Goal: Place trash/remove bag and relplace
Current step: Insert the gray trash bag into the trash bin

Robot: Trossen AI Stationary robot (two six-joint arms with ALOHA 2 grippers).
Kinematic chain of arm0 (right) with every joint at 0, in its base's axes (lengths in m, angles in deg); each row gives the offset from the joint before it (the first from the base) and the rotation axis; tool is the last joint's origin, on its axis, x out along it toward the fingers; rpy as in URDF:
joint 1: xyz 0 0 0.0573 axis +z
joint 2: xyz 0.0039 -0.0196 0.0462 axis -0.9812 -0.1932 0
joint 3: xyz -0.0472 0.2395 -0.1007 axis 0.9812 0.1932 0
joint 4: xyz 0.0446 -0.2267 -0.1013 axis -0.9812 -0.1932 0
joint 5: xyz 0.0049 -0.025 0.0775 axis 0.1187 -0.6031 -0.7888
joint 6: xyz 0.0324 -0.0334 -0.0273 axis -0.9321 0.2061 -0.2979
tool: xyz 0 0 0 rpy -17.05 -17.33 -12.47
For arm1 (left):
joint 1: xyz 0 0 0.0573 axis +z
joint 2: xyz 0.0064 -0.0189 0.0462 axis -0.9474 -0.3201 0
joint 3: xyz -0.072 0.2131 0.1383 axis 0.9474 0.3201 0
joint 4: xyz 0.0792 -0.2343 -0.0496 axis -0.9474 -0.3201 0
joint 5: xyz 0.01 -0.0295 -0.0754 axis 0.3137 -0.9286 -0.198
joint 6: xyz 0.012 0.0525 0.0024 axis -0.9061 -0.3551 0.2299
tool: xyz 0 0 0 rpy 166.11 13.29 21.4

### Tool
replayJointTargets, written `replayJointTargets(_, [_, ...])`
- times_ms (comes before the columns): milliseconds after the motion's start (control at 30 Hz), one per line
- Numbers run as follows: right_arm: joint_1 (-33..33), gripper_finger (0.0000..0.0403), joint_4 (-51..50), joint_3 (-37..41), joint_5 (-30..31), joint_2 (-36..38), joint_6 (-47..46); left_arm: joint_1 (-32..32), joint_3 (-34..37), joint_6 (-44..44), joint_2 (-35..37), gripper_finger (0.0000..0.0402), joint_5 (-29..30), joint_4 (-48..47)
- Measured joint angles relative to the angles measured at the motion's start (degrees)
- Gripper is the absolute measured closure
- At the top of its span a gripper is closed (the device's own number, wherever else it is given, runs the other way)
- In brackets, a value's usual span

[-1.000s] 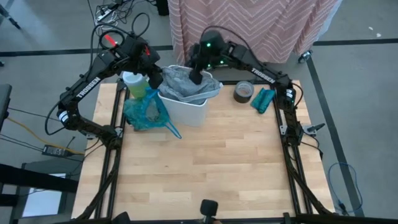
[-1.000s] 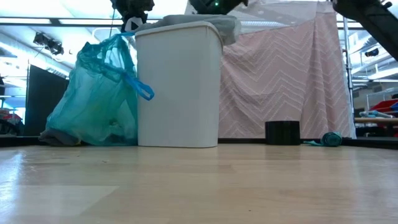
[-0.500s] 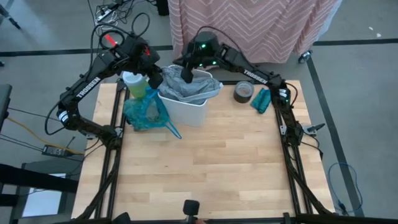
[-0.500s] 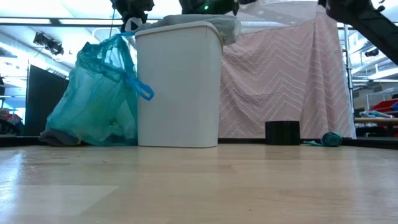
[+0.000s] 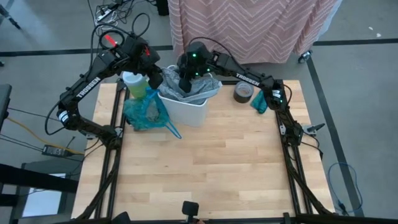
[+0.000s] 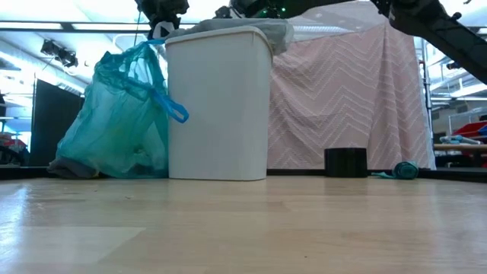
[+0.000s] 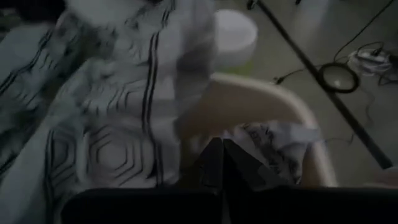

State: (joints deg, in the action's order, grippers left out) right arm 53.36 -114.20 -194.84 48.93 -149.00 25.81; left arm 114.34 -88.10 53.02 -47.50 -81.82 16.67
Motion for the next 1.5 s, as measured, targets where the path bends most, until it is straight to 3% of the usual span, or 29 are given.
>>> replayJointTargets(367, [1.56,0.0403,-8.73,1.71,0.22,0.37,2.14,0.0,0.0,-0.33,0.0,0.0394,0.0,-0.19])
replayJointTargets(533, [2.68,0.0403,-10.13,1.81,3.86,1.14,3.92,0.0,0.0,-0.33,0.02,0.0394,0.0,-0.26])
replayJointTargets(767, [3.41,0.0403,-1.32,1.72,7.81,6.13,6.61,0.0,0.0,-0.33,0.02,0.0394,0.0,-0.19])
replayJointTargets(967, [2.89,0.0403,7.07,1.77,7.55,4.59,9.45,0.0,0.0,-0.21,0.02,0.0394,0.0,-0.02])
replayJointTargets(1200, [2.01,0.0403,7.12,2.22,6.99,1.77,9.57,0.0,0.0,0.0,0.02,0.0394,0.01,-0.03])
replayJointTargets(1500, [1.38,0.0403,8.48,8.81,6.83,2.0,10.06,0.0,0.0,0.02,0.02,0.0394,0.0,0.26])
